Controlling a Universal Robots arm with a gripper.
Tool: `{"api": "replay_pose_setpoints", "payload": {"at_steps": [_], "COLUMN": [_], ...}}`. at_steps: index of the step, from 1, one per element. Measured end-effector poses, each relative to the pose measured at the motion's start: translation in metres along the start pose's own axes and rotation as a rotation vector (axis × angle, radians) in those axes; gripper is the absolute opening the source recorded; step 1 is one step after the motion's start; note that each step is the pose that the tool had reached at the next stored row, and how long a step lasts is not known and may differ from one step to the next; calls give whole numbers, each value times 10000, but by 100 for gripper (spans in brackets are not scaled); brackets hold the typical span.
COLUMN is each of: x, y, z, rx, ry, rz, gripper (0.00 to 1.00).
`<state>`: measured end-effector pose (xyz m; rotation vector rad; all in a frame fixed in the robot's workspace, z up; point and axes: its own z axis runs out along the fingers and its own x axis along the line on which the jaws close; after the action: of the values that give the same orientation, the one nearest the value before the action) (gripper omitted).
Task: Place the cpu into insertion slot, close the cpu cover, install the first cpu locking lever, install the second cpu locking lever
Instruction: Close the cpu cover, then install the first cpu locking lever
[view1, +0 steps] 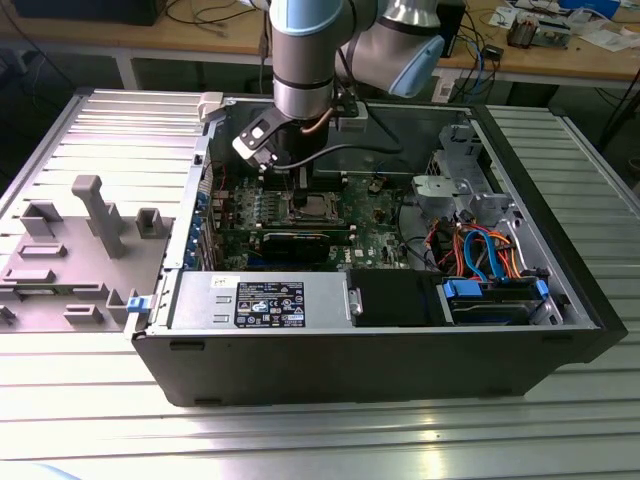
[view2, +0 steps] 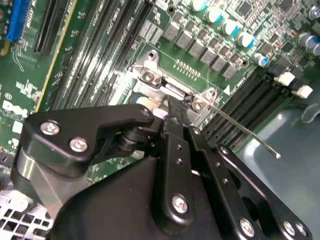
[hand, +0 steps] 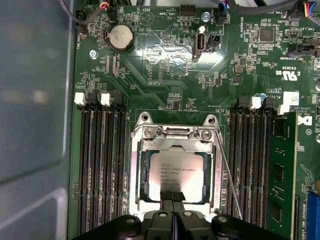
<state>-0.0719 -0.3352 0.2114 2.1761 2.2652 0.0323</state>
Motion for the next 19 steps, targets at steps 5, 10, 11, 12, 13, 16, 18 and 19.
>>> {"api": "replay_pose_setpoints", "payload": {"at_steps": [5,10,11,12,13,16,18,19], "x": [-2,-5,-5,-5,-5,-5,-5,-5], "y": [83,149,149,149,149,149,149,149], "z": [-58,-53,-53,-52,-52,-52,-52,-52], "rx": [-1,-1,-1,-2,-2,-2,-1,-2], "ry": [-1,-3,-2,-2,-2,-2,-2,-2], "rz": [4,1,2,1,1,0,0,0], "gripper": [11,11,11,11,11,11,11,11]}}
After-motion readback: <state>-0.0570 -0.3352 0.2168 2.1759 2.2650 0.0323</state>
